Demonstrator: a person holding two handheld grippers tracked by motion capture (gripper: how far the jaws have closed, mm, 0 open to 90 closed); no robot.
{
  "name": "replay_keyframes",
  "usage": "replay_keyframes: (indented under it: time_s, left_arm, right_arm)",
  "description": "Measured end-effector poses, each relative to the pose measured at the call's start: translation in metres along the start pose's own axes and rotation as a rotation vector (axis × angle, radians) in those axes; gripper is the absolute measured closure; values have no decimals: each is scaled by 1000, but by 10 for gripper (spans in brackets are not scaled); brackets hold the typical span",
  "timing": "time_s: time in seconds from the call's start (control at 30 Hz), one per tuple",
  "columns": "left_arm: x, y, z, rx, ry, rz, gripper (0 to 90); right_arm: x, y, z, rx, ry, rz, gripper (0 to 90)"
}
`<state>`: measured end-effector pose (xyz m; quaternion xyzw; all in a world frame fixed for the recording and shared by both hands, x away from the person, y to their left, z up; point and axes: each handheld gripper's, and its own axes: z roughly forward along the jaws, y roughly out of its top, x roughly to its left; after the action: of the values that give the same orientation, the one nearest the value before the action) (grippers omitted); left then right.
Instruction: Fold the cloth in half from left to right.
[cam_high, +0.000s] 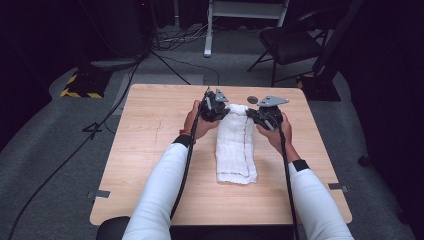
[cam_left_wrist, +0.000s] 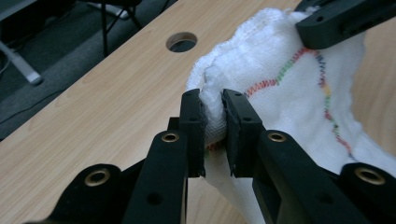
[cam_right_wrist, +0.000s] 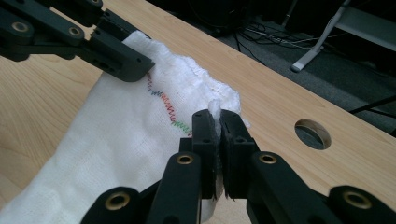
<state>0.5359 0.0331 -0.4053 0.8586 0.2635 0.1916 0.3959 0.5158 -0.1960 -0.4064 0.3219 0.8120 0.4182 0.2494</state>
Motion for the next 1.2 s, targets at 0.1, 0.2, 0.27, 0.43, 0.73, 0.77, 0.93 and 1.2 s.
replay_keyframes:
  time_s: [0.1, 0.2, 0.27, 0.43, 0.73, 0.77, 0.93, 1.2]
  left_arm:
    - [-3, -2, -9, -11, -27, 15, 780]
    - [-8, -4, -15, -15, -46, 44, 780]
    - [-12, -7, -19, -19, -61, 55, 780]
    - [-20, -16, -26, -34, -94, 74, 773]
    - [-41, -34, -37, -42, -140, 121, 844]
    - [-42, -36, -37, -44, -143, 119, 846]
    - [-46, -45, -43, -48, -171, 123, 850]
    - [-56, -56, -53, -50, -203, 152, 852]
  right_arm:
    - [1, -1, -6, -10, 13, -3, 858]
    - [4, -3, -13, -18, 36, -12, 858]
    - [7, -5, -17, -17, 57, -22, 858]
    - [14, -14, -28, -21, 103, -40, 858]
    - [27, -27, -43, -22, 166, -71, 859]
    - [28, -27, -44, -23, 172, -75, 859]
    - [35, -34, -49, -20, 196, -88, 859]
    - [43, -44, -57, -14, 238, -98, 858]
